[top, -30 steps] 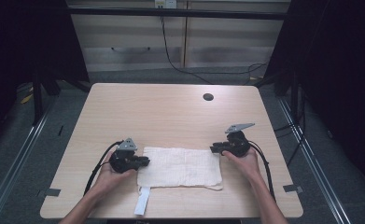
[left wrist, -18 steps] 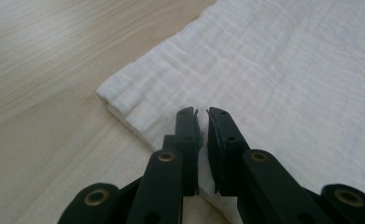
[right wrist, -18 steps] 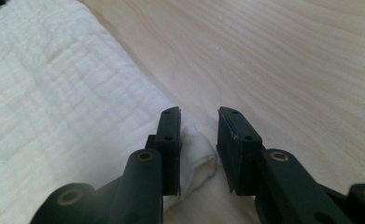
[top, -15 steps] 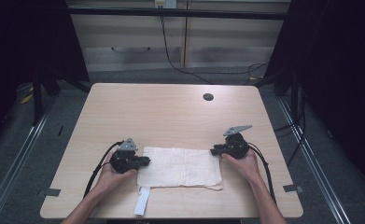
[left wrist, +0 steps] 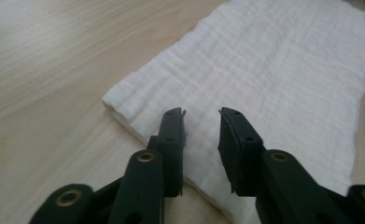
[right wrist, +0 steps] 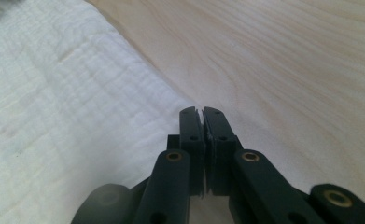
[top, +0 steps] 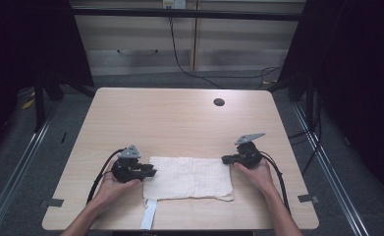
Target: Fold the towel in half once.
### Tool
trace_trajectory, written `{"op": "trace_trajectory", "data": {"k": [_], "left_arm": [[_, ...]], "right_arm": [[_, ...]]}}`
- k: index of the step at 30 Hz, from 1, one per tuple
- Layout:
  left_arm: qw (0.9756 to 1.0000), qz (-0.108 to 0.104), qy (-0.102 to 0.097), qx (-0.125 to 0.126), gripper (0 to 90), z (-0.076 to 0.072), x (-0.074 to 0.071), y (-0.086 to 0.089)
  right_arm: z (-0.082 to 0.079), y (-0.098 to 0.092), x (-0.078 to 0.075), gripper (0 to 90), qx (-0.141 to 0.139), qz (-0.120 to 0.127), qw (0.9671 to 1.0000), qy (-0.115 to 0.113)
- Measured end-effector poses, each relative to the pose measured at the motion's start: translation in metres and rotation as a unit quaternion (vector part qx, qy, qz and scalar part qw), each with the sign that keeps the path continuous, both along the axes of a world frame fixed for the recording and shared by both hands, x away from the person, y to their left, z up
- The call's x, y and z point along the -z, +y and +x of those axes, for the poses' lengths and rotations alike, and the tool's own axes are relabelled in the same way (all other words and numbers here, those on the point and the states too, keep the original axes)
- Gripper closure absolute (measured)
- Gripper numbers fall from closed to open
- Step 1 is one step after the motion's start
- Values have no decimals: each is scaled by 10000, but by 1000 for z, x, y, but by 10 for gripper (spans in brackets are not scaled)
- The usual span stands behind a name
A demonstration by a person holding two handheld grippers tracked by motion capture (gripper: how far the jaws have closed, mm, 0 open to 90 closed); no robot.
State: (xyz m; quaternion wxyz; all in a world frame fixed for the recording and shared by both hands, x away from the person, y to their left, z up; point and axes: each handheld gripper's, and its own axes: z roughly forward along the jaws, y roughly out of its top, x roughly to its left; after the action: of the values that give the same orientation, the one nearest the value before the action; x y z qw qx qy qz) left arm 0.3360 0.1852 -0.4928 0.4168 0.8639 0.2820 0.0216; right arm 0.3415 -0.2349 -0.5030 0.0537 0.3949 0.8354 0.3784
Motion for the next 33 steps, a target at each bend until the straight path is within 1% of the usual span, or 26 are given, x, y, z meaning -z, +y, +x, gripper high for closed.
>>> {"op": "trace_trajectory", "data": {"k": [1, 2, 3, 4, 5, 6, 7, 8, 9, 10, 11, 12, 14, 15, 16, 17, 18, 20, 21, 22, 23, 24, 25, 26, 28, 33], "left_arm": [[9999, -64, -52, -105, 652, 4, -2, 2], [9998, -68, -77, -170, 653, 9, -2, 3], [9997, 8, -61, -216, 658, 13, -3, 3], [9995, 13, -99, -303, 651, 18, -2, 3], [9993, -28, -83, -373, 647, 22, -1, 4], [9992, -16, -73, -392, 646, 26, 0, 4], [9989, 48, -102, -448, 646, 29, 2, 3], [9988, 41, -78, -489, 643, 31, 4, 3], [9989, 64, -59, -468, 636, 33, 4, 2], [9986, 123, -102, -513, 628, 34, 4, 0], [9983, 209, -167, -515, 616, 36, 4, -2], [9986, 209, -132, -475, 612, 37, 5, -5], [9982, 296, -94, -519, 591, 39, 8, -8], [9985, 288, -104, -453, 601, 40, 10, -8], [9983, 287, -126, -482, 603, 39, 11, -9], [9984, 330, -136, -434, 603, 38, 10, -10], [9987, 339, -122, -372, 625, 37, 10, -10], [9989, 260, -130, -363, 678, 36, 11, -10], [9992, 219, -147, -305, 727, 35, 12, -9], [9991, 263, -188, -277, 752, 34, 12, -9], [9994, 247, -155, -191, 783, 33, 12, -9], [9994, 268, -176, -147, 812, 31, 11, -9], [9994, 259, -197, -129, 823, 30, 12, -9], [9994, 288, -190, -51, 845, 29, 11, -9], [9992, 335, -227, -39, 850, 29, 11, -9], [9992, 332, -187, -98, 854, 29, 10, -8]], "right_arm": [[0, 0, 0, 872, -1, 20, 10000, -6], [1, 0, 1, 872, 4, 33, 10000, -4], [0, 0, 1, 872, 7, 34, 10000, -8], [0, 0, 1, 872, 3, 26, 10000, -8], [0, 0, 1, 872, 6, 27, 10000, -7], [0, 0, 1, 872, 1, 32, 10000, -1], [0, 0, 1, 872, 1, 32, 10000, -4], [1, 0, 1, 872, -4, 35, 10000, -3], [1, 0, 1, 872, -4, 35, 10000, -8], [0, 0, 1, 873, -7, 29, 10000, -9], [0, 0, 1, 873, -6, 25, 10000, 0], [0, 0, 0, 873, -8, 27, 10000, 2], [1, 0, 1, 873, -19, 35, 10000, 2], [1, 0, 1, 873, -13, 35, 10000, -4], [1, 0, 0, 873, -10, 23, 10000, 10], [1, 0, 0, 873, -31, 21, 10000, -6], [1, 0, 0, 874, -29, 19, 10000, -6], [1, 0, 1, 874, -9, 41, 10000, 10], [1, -1, 1, 874, 5, 76, 10000, 41], [1, -1, 1, 875, 9, 90, 9999, 49], [0, -1, 1, 875, 7, 83, 10000, 38], [0, 0, 1, 876, -10, 71, 10000, 21], [0, 0, 1, 876, -17, 80, 10000, 28], [0, 0, 1, 876, -12, 83, 10000, 20], [0, 1, 1, 877, -23, 89, 10000, 26], [-2, 1, -3, 879, 3, 158, 9999, -35]]}}
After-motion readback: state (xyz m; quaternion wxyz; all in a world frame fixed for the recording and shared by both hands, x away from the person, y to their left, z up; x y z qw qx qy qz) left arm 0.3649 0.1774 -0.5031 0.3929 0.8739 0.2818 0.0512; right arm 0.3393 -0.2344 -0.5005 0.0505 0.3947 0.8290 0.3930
